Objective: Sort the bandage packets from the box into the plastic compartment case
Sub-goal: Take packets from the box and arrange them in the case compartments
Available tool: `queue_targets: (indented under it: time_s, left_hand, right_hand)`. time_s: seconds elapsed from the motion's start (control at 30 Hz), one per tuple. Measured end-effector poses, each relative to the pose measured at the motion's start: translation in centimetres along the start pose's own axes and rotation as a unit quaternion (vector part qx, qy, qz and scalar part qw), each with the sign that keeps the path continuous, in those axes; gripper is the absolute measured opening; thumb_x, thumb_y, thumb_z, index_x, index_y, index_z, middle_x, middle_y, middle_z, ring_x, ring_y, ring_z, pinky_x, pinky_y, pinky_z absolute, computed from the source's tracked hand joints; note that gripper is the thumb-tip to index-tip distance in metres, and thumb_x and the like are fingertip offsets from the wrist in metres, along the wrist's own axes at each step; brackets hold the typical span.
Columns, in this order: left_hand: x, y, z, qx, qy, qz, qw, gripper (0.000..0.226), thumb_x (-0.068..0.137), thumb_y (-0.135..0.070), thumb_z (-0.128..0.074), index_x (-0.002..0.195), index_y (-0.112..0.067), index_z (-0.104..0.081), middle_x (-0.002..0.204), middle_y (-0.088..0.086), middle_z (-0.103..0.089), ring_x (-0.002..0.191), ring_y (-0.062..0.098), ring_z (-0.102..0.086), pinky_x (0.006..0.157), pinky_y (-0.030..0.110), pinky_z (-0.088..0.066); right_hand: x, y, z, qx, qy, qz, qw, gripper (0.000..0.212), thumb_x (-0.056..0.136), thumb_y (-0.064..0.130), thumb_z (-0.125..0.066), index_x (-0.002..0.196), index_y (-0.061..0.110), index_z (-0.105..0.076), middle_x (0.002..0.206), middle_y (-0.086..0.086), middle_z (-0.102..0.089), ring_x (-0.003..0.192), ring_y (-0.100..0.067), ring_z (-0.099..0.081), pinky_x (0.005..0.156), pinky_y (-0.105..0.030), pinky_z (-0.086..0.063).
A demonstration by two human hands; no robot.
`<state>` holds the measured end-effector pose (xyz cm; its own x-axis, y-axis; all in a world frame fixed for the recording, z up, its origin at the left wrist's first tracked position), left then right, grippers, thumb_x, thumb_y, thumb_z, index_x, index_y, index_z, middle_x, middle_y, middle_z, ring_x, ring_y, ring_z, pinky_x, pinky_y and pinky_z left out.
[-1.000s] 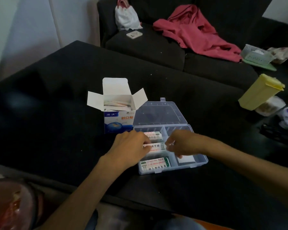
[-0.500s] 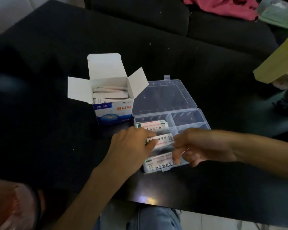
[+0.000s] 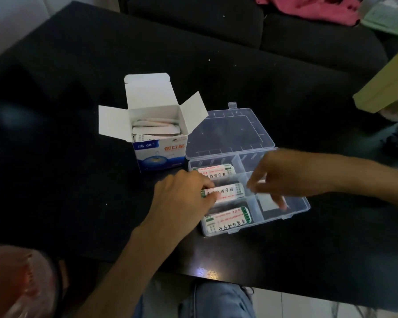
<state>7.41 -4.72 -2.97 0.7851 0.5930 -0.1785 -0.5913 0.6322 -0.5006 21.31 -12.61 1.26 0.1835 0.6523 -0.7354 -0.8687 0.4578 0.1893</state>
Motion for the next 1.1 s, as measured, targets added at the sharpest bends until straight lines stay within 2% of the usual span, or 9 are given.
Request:
queue_targets:
  time_s: [0.07, 0.17, 0.23, 0.37, 0.5, 0.63, 0.77, 0.9, 1.1]
  left_hand:
    - [-0.1, -0.1, 0.1, 0.009, 0.004, -0.008, 1.0, 0.033, 0.091, -0.048, -0.052, 0.121, -0.037, -0.061, 0.112, -0.012, -0.065, 0.097, 0.008, -0.058, 0.073, 0.021, -0.034]
    - [-0.1, -0.3, 0.1, 0.033, 0.012, -0.02, 0.999, 0.035, 0.093, -0.048, -0.048, 0.125, -0.038, -0.057, 0.114, -0.01, -0.065, 0.099, 0.01, -0.058, 0.074, 0.022, -0.035]
    - [-0.2, -0.4, 0.1, 0.047, 0.02, -0.024, 0.998, 0.037, 0.094, -0.048, -0.046, 0.128, -0.039, -0.054, 0.116, -0.009, -0.064, 0.1, 0.011, -0.058, 0.076, 0.023, -0.037]
    - [-0.3, -0.5, 0.3, 0.054, 0.011, -0.029, 0.998, 0.036, 0.094, -0.049, -0.045, 0.127, -0.039, -0.055, 0.115, -0.01, -0.064, 0.099, 0.01, -0.057, 0.074, 0.021, -0.033]
    - [0.0, -0.1, 0.3, 0.035, 0.02, -0.022, 0.999, 0.033, 0.092, -0.048, -0.05, 0.123, -0.04, -0.059, 0.114, -0.012, -0.065, 0.101, 0.011, -0.058, 0.08, 0.024, -0.039]
    - [-0.1, -0.1, 0.3, 0.051, 0.021, -0.026, 0.998, 0.032, 0.092, -0.047, -0.048, 0.122, -0.04, -0.059, 0.113, -0.01, -0.065, 0.1, 0.013, -0.058, 0.079, 0.025, -0.039]
    - [0.0, -0.4, 0.2, 0.083, 0.016, -0.031, 0.996, 0.033, 0.094, -0.048, -0.045, 0.124, -0.039, -0.056, 0.116, -0.008, -0.063, 0.102, 0.014, -0.057, 0.08, 0.026, -0.038]
    - [0.2, 0.0, 0.0, 0.08, 0.042, -0.029, 0.995, 0.036, 0.093, -0.05, -0.045, 0.127, -0.041, -0.054, 0.117, -0.008, -0.063, 0.103, 0.014, -0.058, 0.086, 0.031, -0.045]
    - [-0.4, -0.1, 0.6, 0.024, 0.012, -0.031, 0.999, 0.032, 0.093, -0.041, -0.053, 0.125, -0.041, -0.057, 0.117, -0.013, -0.065, 0.103, 0.01, -0.06, 0.087, 0.03, -0.049]
  right_hand:
    - [-0.3, 0.3, 1.2, -0.082, -0.144, 0.07, 0.984, 0.026, 0.09, 0.035, -0.055, 0.115, 0.03, -0.063, 0.077, 0.008, -0.069, 0.056, 0.002, -0.057, 0.067, -0.016, -0.05]
    - [0.8, 1.4, 0.5, -0.136, -0.153, 0.117, 0.972, 0.038, 0.091, 0.036, -0.053, 0.128, 0.041, -0.049, 0.088, 0.017, -0.06, 0.064, -0.004, -0.057, 0.068, -0.022, -0.053]
    - [1.5, 1.6, 0.3, -0.159, -0.151, 0.121, 0.968, 0.039, 0.093, 0.036, -0.05, 0.132, 0.039, -0.045, 0.085, 0.02, -0.056, 0.058, -0.001, -0.05, 0.072, -0.025, -0.053]
    - [0.8, 1.6, 1.0, -0.175, -0.248, 0.146, 0.942, 0.029, 0.09, 0.041, -0.053, 0.118, 0.033, -0.054, 0.062, 0.02, -0.04, 0.052, 0.004, -0.04, 0.057, -0.012, -0.039]
    - [1.4, 1.7, 0.0, -0.182, -0.198, 0.15, 0.951, 0.031, 0.094, 0.039, -0.048, 0.123, 0.033, -0.059, 0.095, 0.012, -0.068, 0.059, 0.003, -0.045, 0.059, -0.01, -0.037]
    - [2.3, 1.3, -0.9, -0.158, -0.078, 0.118, 0.977, 0.036, 0.098, 0.036, -0.042, 0.133, 0.03, -0.05, 0.107, 0.003, -0.068, 0.085, -0.01, -0.063, 0.084, -0.035, -0.053]
    - [2.7, 0.9, -0.9, -0.143, -0.043, 0.095, 0.984, 0.036, 0.097, 0.034, -0.045, 0.13, 0.023, -0.05, 0.087, 0.011, -0.061, 0.075, -0.005, -0.059, 0.075, -0.027, -0.051]
    - [2.5, 0.8, -0.8, -0.131, -0.063, 0.096, 0.985, 0.034, 0.094, 0.031, -0.052, 0.127, 0.025, -0.055, 0.111, 0.003, -0.065, 0.089, -0.009, -0.061, 0.084, -0.033, -0.051]
    - [1.9, 0.9, -0.4, -0.102, -0.128, 0.087, 0.983, 0.036, 0.088, 0.033, -0.061, 0.123, 0.023, -0.06, 0.084, 0.011, -0.057, 0.067, -0.001, -0.044, 0.071, -0.02, -0.042]
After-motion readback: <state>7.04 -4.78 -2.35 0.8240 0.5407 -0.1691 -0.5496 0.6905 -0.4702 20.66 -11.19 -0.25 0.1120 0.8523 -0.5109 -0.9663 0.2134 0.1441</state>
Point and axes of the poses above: each hand's wrist, its own x-axis towards the middle knuckle, its own z-axis out of the back of the hand, y = z × x, the point moved 4 cm from there along x, towards the middle knuckle
